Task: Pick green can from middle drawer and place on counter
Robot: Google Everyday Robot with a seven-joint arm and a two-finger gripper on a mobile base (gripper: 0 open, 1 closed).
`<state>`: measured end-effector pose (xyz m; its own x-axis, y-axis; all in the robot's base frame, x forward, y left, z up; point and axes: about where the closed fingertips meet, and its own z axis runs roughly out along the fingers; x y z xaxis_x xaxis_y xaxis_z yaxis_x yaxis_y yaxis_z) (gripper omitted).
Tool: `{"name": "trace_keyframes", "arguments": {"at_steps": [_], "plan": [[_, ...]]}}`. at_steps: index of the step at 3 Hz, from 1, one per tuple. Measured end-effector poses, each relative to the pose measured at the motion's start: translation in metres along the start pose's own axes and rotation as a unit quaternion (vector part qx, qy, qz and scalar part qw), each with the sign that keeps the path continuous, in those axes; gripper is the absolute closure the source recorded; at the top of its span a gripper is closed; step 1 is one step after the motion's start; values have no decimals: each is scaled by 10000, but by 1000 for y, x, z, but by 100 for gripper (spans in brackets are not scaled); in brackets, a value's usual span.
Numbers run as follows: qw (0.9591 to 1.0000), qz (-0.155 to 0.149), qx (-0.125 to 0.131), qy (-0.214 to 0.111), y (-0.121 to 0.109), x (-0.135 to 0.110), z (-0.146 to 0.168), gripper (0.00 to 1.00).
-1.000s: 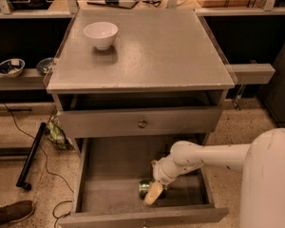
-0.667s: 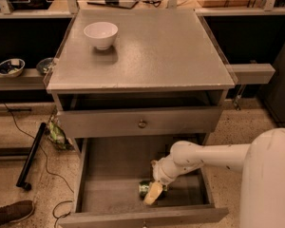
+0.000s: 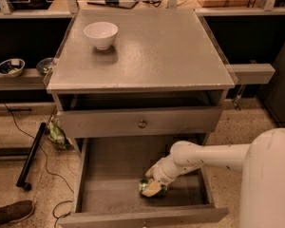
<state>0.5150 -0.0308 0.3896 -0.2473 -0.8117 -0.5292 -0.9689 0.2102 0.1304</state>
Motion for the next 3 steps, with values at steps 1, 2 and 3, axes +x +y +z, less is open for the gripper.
{"name": "trace_keyframes", "arguments": {"at_steps": [1, 2, 3], "plan": [[10000, 0, 0, 0, 0, 0, 0, 66], [10000, 0, 0, 0, 0, 0, 0, 89], [10000, 0, -1, 0, 0, 0, 0, 100]]}}
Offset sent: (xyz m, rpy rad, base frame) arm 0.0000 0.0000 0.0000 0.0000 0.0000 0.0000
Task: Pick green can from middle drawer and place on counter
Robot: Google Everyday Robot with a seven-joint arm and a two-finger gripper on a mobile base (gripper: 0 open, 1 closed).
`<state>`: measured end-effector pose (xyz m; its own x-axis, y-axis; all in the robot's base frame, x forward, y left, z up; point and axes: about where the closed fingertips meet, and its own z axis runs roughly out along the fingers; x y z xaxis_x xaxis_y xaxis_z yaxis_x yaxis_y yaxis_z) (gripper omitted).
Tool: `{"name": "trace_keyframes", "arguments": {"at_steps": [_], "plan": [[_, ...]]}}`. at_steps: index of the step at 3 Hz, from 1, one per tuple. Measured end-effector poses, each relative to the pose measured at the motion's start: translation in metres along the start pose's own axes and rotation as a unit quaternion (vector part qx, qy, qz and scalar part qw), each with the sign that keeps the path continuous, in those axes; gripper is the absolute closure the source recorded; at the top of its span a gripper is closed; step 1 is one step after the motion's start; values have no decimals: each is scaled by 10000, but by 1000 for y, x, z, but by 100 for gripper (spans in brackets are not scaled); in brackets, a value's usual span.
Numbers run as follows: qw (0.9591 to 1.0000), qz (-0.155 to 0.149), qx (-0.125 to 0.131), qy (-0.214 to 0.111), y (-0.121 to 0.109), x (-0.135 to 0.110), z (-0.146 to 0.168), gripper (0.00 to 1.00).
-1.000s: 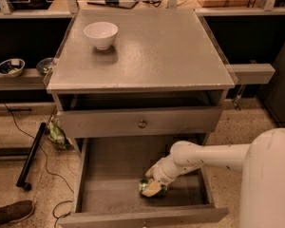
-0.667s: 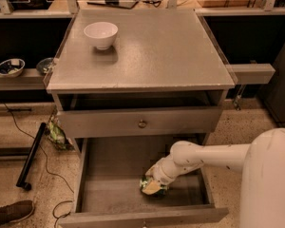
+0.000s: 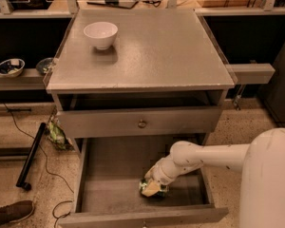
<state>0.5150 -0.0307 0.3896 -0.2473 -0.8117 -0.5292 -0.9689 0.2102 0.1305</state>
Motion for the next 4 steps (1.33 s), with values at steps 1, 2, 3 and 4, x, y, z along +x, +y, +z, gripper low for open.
{"name": "trace_keyframes", "arguments": {"at_steps": [1, 2, 3, 4], "plan": [[9996, 250, 64, -67, 1, -7, -13, 100], [9987, 461, 177, -115, 4, -20, -35, 100], [9981, 489, 317, -190, 7, -38, -63, 100], [9972, 589, 425, -184, 13, -57, -100, 100]]}}
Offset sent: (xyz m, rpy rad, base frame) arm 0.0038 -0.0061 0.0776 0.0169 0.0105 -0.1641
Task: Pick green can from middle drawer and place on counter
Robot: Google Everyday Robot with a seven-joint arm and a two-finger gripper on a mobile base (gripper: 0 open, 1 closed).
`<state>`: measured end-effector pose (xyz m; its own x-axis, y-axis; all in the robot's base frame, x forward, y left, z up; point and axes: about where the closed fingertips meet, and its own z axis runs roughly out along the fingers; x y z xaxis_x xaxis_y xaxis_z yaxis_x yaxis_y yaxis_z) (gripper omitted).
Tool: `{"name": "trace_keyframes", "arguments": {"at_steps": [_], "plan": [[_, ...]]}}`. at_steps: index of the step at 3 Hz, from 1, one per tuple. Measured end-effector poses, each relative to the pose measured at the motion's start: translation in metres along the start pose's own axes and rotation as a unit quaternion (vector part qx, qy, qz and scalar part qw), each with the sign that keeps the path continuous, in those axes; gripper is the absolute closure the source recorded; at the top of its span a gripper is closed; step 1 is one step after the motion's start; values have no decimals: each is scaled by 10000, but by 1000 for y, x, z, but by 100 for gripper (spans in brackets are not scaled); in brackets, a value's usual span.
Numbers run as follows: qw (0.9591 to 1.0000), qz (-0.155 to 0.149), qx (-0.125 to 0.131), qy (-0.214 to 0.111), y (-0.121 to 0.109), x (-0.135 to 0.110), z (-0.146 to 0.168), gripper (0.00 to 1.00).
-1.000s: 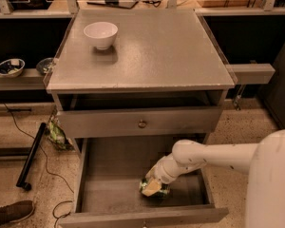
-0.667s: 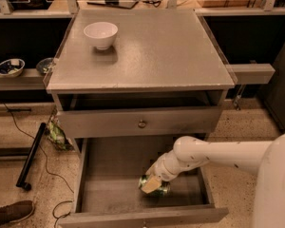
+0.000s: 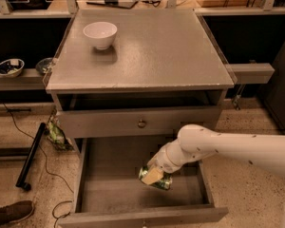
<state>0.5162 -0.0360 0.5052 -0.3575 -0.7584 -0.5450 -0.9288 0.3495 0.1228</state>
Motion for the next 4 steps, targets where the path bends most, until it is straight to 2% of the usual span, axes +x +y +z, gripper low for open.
{"name": "trace_keyframes", "arguments": {"at_steps": [1, 2, 4], "plan": [[9998, 95, 167, 31, 7, -24, -49, 100], [9989, 24, 466, -12, 15, -46, -100, 100], [9985, -24, 549, 41, 13, -52, -115, 100]]}}
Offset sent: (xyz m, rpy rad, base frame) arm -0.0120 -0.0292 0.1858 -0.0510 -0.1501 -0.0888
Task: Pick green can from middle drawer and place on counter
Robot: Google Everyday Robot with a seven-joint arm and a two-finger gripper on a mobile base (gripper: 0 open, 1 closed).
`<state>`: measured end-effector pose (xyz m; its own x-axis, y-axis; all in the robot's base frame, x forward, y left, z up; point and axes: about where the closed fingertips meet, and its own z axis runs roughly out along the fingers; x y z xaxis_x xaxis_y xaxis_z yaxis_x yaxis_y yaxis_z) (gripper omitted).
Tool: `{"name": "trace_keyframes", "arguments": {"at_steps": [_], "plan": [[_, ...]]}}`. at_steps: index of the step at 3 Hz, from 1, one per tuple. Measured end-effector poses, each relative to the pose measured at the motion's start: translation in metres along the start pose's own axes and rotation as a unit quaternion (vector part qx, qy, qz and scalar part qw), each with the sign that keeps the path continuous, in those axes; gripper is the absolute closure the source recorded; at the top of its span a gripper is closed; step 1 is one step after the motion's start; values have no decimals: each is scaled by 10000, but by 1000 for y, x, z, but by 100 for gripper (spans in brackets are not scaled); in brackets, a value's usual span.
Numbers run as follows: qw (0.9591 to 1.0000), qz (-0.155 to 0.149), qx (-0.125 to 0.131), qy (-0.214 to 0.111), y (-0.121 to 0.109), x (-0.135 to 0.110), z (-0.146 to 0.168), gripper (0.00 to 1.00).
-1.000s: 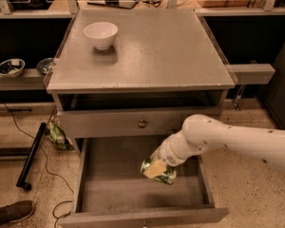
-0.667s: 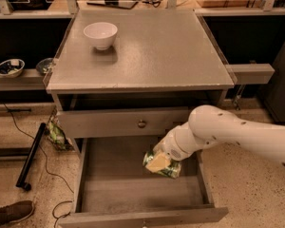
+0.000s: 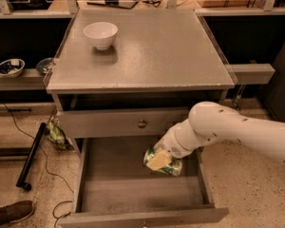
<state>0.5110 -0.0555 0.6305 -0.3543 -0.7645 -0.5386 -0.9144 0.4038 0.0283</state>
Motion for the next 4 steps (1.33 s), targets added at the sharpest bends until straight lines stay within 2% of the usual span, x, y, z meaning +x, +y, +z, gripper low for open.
{"name": "trace_keyframes", "arguments": {"at_steps": [2, 3, 4], "plan": [[9981, -203, 521, 266, -12, -19, -75, 100], [9953, -340, 888, 199, -33, -41, -113, 100], [9881, -484, 1454, 93, -79, -83, -149, 100]]}}
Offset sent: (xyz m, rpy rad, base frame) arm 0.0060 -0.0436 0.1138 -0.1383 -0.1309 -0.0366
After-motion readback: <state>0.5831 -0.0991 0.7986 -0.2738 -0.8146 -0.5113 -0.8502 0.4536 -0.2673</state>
